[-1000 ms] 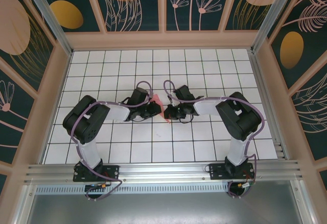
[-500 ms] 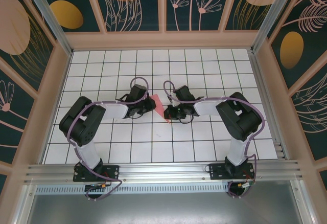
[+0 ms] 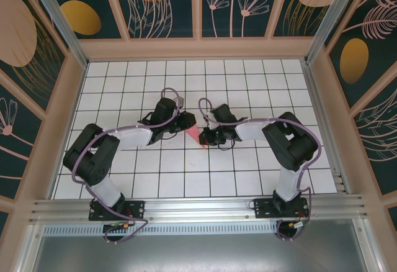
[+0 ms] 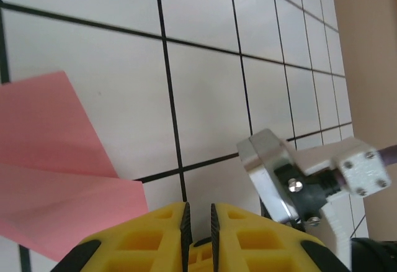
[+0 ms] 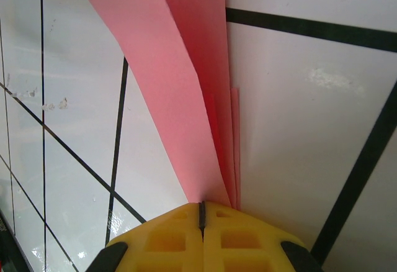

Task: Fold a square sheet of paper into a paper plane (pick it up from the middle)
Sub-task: Fold the wing for the fifth time at the center of the table.

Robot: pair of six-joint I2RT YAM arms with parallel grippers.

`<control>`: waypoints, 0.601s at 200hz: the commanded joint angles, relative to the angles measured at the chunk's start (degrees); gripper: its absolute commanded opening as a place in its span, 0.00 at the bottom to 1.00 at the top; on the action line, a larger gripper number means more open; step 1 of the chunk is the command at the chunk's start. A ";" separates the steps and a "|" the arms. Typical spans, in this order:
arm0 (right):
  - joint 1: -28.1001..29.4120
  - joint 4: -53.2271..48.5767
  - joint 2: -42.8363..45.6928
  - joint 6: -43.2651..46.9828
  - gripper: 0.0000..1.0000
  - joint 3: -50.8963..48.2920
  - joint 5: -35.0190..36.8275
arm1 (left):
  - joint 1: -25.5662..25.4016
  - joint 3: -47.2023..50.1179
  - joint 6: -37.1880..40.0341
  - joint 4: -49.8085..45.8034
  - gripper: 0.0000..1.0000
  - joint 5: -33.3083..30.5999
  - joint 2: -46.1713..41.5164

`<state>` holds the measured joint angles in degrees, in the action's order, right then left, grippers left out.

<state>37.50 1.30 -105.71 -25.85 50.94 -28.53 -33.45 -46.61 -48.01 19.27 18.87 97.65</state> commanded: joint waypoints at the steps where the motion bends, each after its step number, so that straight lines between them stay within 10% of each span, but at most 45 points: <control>1: 0.48 -9.34 -6.74 0.88 0.02 -4.15 10.96 | -0.65 -0.84 0.82 0.00 0.19 1.25 3.72; 120: 0.47 -10.11 -7.78 1.15 0.02 -4.55 11.21 | -0.60 -2.52 2.87 -6.69 0.17 -7.11 8.47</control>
<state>37.52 1.34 -106.08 -25.85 50.85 -28.56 -34.00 -47.75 -47.31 15.49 14.90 104.88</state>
